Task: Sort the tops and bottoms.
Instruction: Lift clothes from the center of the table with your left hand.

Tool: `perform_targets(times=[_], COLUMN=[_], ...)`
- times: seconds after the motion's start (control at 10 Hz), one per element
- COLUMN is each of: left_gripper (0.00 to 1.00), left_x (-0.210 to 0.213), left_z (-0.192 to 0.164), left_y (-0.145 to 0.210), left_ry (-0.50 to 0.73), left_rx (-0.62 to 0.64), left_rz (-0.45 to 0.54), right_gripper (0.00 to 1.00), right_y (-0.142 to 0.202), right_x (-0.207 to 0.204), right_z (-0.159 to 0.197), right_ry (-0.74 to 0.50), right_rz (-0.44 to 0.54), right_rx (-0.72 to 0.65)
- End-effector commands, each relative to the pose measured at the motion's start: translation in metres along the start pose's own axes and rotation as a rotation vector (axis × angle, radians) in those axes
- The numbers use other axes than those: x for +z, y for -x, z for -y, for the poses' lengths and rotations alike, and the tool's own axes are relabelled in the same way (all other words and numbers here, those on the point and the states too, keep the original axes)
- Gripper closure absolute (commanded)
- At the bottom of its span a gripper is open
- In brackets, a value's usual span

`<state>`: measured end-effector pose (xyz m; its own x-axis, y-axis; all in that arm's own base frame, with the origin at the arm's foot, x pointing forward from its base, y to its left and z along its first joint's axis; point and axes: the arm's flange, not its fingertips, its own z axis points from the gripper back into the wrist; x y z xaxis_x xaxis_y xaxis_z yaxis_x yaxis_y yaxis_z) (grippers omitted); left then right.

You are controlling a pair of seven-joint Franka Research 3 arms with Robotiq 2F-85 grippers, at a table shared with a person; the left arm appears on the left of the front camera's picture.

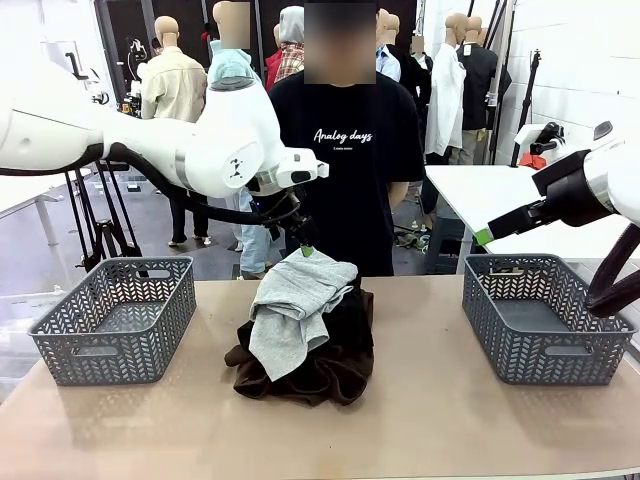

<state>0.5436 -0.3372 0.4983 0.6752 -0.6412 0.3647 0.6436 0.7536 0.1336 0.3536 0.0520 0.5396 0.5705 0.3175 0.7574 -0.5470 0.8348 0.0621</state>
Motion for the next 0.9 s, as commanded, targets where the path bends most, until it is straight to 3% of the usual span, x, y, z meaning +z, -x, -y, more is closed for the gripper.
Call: perform_targets(times=[0.0,0.8], left_gripper=[0.0,0.0], left_x=[0.003,-0.03], left_z=[0.002,-0.007], left_y=[-0.014,0.004], left_ry=[0.012,0.091], left_rx=[0.03,0.154], left_rz=[-0.062,-0.169], right_gripper=[0.0,0.0], right_y=[0.0,0.0], right_x=[-0.002,-0.002], right_z=[0.0,0.0], right_ry=[-0.011,-0.011], right_rz=[0.007,0.007], right_rx=[-0.013,-0.013])
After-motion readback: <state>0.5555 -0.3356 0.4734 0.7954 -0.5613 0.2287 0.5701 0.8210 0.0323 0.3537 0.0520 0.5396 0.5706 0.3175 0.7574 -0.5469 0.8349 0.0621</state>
